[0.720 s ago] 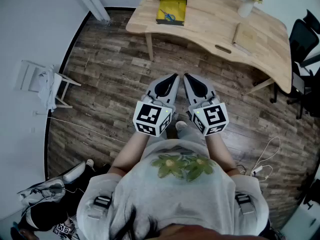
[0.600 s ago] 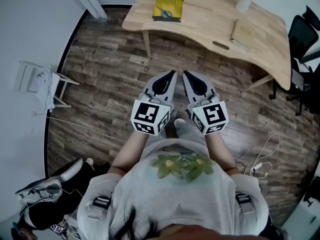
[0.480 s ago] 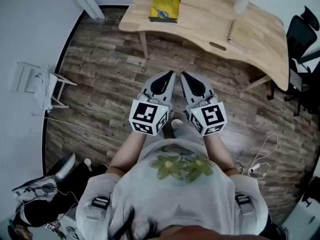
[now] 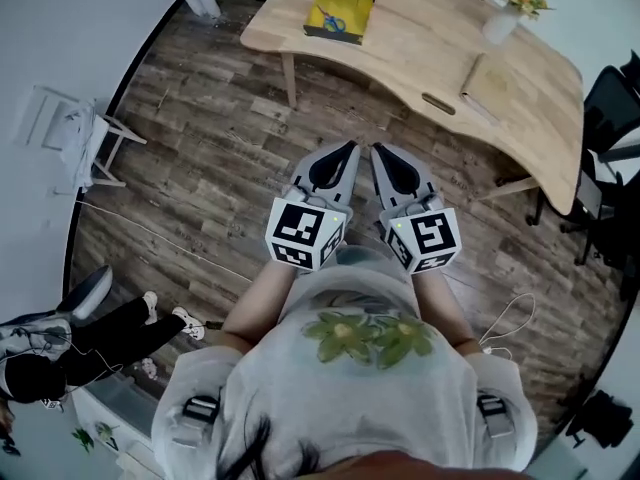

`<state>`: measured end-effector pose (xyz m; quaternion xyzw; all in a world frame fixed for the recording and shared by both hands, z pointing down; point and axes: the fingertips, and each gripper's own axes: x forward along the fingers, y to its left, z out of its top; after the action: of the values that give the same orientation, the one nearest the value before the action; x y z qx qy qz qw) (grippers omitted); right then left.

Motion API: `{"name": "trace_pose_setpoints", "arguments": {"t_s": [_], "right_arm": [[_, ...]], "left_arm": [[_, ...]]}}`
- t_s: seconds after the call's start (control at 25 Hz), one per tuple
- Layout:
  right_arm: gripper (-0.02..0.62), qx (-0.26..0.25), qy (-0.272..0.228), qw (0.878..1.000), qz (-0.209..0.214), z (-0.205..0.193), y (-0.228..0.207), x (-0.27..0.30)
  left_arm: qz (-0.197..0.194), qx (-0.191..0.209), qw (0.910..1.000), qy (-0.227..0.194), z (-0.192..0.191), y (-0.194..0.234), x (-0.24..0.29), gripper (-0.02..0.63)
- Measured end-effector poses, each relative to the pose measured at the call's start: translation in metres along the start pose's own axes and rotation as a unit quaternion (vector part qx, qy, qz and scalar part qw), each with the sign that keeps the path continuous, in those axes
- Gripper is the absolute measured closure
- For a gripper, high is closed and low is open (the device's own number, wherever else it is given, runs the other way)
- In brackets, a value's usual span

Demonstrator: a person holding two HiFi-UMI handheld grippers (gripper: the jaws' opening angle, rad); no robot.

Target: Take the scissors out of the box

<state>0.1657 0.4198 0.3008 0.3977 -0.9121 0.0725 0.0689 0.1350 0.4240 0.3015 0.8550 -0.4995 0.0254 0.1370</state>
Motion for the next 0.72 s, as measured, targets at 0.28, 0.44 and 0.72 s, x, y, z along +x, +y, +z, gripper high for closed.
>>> {"name": "trace_pose_setpoints", "arguments": {"t_s": [0.28, 0.44, 0.72], "right_arm": [[0.589, 0.017, 0.027, 0.999, 0.012, -0.021, -0.016, 0.046], [0.589, 0.016, 0.027, 0.999, 0.008, -0.011, -0.027, 0.089], [0.589, 0.007, 0.009, 1.0, -0.008, 0.027, -0.049, 0.169]], "left_arm": [[0.017, -0.023, 0.9994, 0.02, -0.014, 0.045, 0.029, 0.6], [0.008, -0.013, 0.9997, 0.02, 0.003, 0.084, 0.055, 0.6], [-0.021, 0.004, 0.9997, 0.008, 0.052, 0.156, 0.102, 0.6]]}}
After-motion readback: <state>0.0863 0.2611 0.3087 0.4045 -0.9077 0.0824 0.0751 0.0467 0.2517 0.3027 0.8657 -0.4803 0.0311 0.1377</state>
